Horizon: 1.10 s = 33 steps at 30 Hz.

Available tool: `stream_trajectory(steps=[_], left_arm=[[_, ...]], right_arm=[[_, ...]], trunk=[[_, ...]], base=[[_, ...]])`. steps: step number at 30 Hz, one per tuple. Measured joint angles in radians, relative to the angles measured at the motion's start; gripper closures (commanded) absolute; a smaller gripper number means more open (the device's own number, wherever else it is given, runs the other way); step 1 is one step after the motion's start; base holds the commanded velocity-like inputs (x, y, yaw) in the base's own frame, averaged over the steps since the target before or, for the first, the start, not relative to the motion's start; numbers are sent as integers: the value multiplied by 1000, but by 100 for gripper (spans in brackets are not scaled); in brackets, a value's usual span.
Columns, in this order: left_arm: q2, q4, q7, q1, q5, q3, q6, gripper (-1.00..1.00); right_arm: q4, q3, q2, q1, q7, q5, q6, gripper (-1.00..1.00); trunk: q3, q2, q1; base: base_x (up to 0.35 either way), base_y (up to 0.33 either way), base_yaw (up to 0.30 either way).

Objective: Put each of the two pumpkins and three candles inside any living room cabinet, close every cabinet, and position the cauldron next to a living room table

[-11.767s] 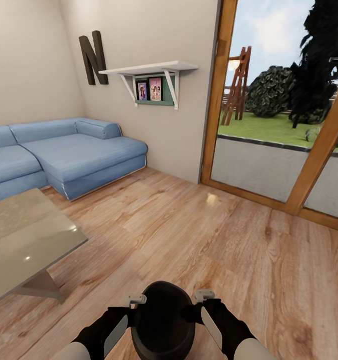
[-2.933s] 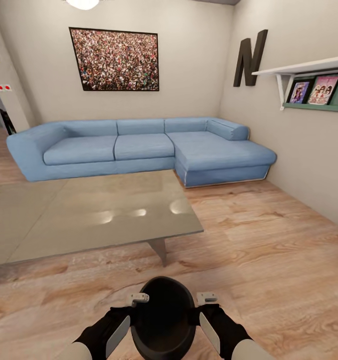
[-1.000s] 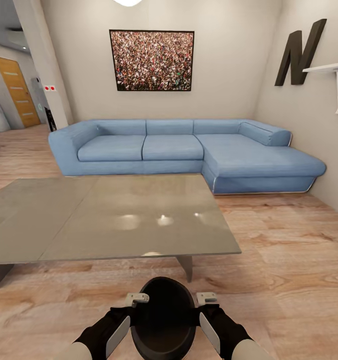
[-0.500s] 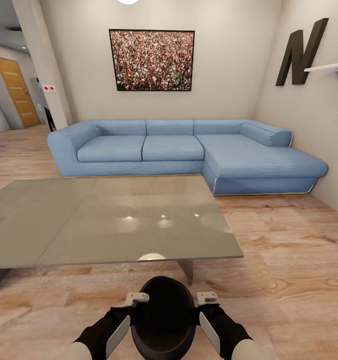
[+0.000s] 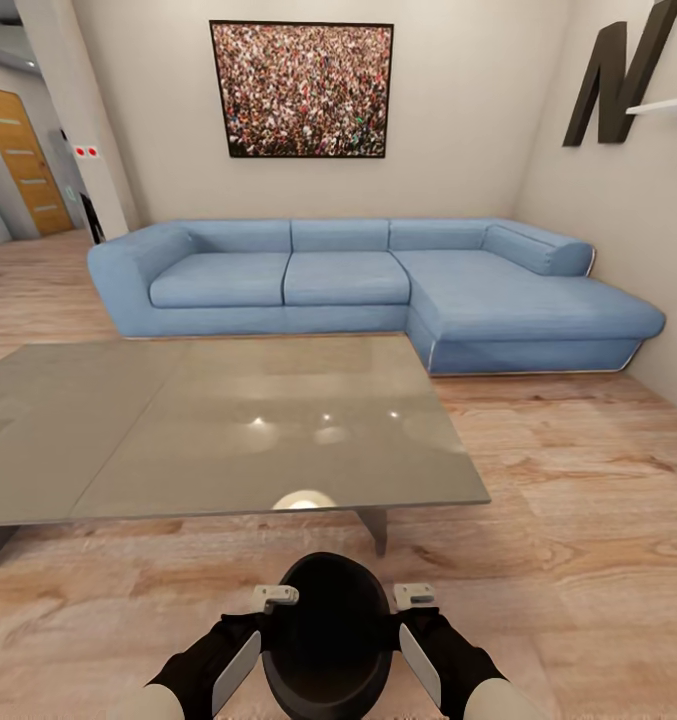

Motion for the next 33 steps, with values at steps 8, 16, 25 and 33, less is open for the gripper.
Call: stream_trajectory(steps=[8, 16, 25, 33], left_arm=[[0, 0, 0, 0, 0, 0, 0, 100], [0, 1, 0, 0, 1, 0, 0, 100], [0, 1, 0, 0, 0, 0, 0, 100], [0, -3, 0, 0, -1, 0, 0, 100]], right_arm=[[-1, 0, 0, 0, 0, 0, 0, 100], [1, 0, 0, 0, 1, 1, 0, 100], [0, 0, 0, 0, 0, 0, 0, 100], [-3, 0, 0, 0, 0, 1, 0, 100]], trunk=[[-8, -1, 1], [-8, -1, 0], [-8, -1, 1], [-8, -1, 1]], base=[[0, 0, 0], [67, 11, 0], [104, 44, 0], [109, 68, 0]])
